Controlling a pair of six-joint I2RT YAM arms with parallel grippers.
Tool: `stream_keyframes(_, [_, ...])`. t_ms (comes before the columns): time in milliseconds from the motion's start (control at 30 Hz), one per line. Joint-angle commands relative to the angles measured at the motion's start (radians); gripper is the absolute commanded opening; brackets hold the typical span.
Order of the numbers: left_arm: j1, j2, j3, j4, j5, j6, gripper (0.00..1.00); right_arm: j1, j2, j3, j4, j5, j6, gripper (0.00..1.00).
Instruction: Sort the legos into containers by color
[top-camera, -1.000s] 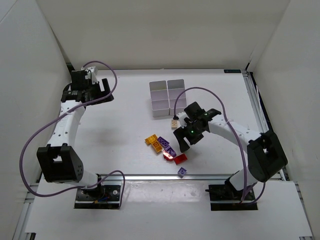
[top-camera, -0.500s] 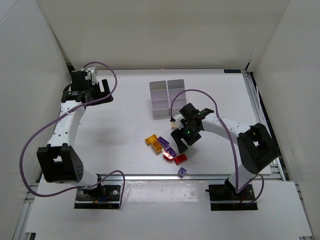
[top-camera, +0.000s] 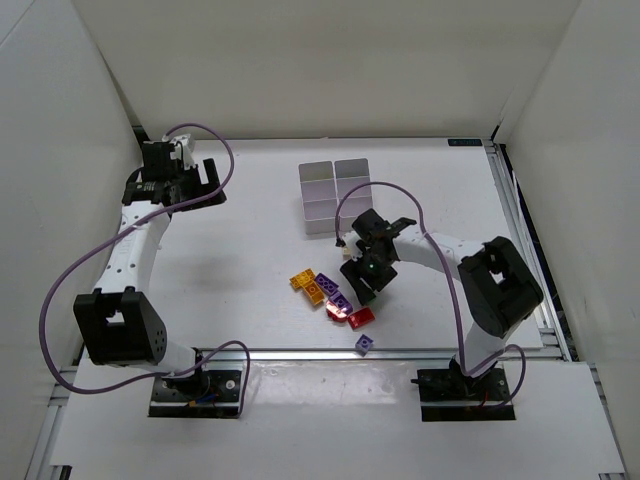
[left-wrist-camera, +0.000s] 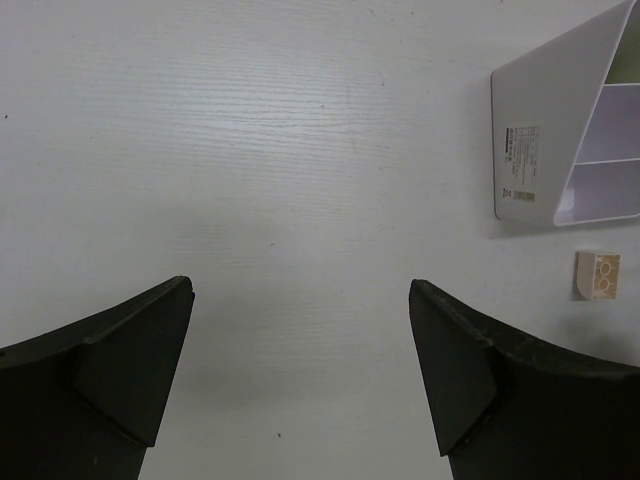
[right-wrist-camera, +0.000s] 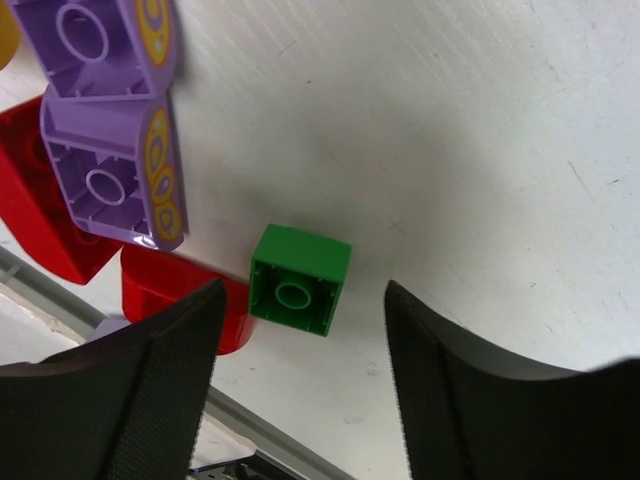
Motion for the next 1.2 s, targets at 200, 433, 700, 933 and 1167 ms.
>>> stream_keyframes(200, [0.008,-0.003,0.024,0.010,-0.011,0.007,0.99,0.009,0.005,0.036,0.025,0.024,-0.041,0.39])
stream_keyframes(433, [0.005,0.010,0.022,0.014,0.032,0.002,0.99,0.009,-0.119,0.070,-0.066,0.059,-0.071,0.21])
stream_keyframes(700, [-0.035,0.010,0.040,0.076,0.081,0.030,0.99,-0.083,-0.236,0.306,-0.091,0.027,-0.094,0.19])
stream_keyframes(933, [-0.067,0.071,0.143,0.076,0.072,0.045,0.99,-0.215,0.087,0.715,-0.023,0.029,-0.078,0.21])
stream_keyframes(1167, [-0.069,0.113,0.199,0.076,0.050,0.065,0.99,-0.276,0.398,1.066,-0.006,0.052,-0.103,0.20])
